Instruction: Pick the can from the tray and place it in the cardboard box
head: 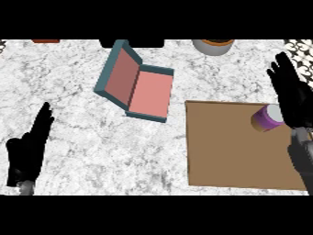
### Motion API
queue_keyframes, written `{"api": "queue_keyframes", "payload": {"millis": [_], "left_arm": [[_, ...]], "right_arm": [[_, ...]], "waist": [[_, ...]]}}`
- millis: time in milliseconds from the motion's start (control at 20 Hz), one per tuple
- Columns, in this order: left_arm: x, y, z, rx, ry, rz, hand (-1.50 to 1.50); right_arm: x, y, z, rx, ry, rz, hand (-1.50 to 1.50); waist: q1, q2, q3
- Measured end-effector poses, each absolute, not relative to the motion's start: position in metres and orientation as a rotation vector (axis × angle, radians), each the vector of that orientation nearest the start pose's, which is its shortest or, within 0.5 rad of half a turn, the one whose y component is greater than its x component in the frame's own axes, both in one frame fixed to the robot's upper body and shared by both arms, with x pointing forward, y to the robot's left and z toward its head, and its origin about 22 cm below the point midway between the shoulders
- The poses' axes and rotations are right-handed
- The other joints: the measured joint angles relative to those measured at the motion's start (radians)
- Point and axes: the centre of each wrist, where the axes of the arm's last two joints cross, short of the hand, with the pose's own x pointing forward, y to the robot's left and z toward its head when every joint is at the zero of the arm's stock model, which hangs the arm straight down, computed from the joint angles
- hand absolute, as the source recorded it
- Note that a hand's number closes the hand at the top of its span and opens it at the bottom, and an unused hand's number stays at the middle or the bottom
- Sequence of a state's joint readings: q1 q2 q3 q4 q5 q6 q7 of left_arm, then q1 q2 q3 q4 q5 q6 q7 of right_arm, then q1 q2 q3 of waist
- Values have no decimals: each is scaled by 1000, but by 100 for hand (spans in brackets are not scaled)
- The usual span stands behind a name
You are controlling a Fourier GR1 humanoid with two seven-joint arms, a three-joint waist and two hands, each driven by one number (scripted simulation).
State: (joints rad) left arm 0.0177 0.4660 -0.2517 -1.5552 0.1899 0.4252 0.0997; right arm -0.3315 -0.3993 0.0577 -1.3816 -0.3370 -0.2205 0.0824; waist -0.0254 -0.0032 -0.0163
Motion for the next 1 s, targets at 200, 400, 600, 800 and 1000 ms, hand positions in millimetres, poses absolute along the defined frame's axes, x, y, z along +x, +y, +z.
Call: {"api": "queue_keyframes", "payload": {"millis": [200,400,600,800,1000], "left_arm": [[236,304,16,469,-1409,-105,0],[240,326,22,573,-1406,-156,0],[240,337,24,615,-1396,-181,0],[245,344,25,634,-1392,-194,0],[253,346,27,629,-1395,-210,0]], "right_arm": [[315,-314,71,-15,-1631,53,-150],[313,-341,96,-38,-1691,391,-150],[291,-373,69,-76,-1687,639,-150],[274,-413,39,75,-1764,589,-150],[271,-446,36,26,-1802,638,-150]], "waist": [[15,4,12],[29,6,9],[27,14,18],[33,21,23],[49,22,24]]}}
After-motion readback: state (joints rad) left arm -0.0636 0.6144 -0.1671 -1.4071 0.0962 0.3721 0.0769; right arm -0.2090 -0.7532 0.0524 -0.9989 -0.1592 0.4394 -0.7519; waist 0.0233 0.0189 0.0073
